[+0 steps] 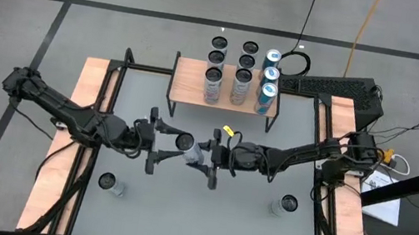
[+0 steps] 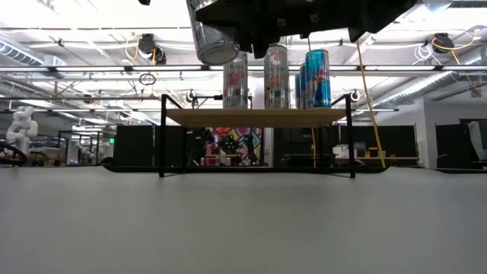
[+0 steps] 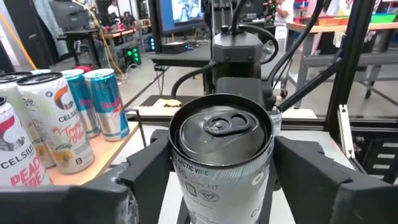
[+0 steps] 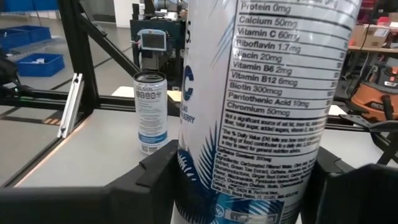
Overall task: Place canned beverage on shelf
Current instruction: Put the top white blue soda can on the shelf
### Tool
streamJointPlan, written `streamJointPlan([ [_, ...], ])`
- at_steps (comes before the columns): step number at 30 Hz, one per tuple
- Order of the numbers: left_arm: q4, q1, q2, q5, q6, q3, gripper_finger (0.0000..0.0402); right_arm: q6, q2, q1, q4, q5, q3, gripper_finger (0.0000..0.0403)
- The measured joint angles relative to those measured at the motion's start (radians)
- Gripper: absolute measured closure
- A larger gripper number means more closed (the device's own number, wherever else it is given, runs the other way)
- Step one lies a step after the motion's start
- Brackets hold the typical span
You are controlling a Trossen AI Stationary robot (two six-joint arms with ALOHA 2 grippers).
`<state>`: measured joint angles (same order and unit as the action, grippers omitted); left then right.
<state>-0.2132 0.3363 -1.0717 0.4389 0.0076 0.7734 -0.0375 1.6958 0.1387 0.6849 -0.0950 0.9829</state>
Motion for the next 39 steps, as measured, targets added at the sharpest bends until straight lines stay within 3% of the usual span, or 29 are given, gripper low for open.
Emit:
streamJointPlan([
  [10,-0.01,-0.029,-0.008,-0.009,0.0,-0.002,0.0065,-0.007,-0.001,-0.015,0.011,0.044,0.002,0.0214],
  [14,-0.025,-0.039,-0.008,-0.011,-0.001,-0.002,0.0054,-0.006,-0.002,-0.015,0.011,0.044,0.002,0.0213],
  [22,-0.057,-0.042,-0.021,-0.112,-0.002,-0.002,0.0114,-0.008,-0.002,-0.014,0.009,0.049,0.002,0.0212],
  [27,-0.061,-0.042,-0.028,-0.112,0.001,-0.002,0.015,-0.006,-0.001,-0.014,0.011,0.053,0.002,0.0212],
  [39,0.024,-0.04,0.026,-0.11,0.015,-0.002,0.0162,0.021,-0.001,-0.013,0.017,0.045,0.002,0.0188],
])
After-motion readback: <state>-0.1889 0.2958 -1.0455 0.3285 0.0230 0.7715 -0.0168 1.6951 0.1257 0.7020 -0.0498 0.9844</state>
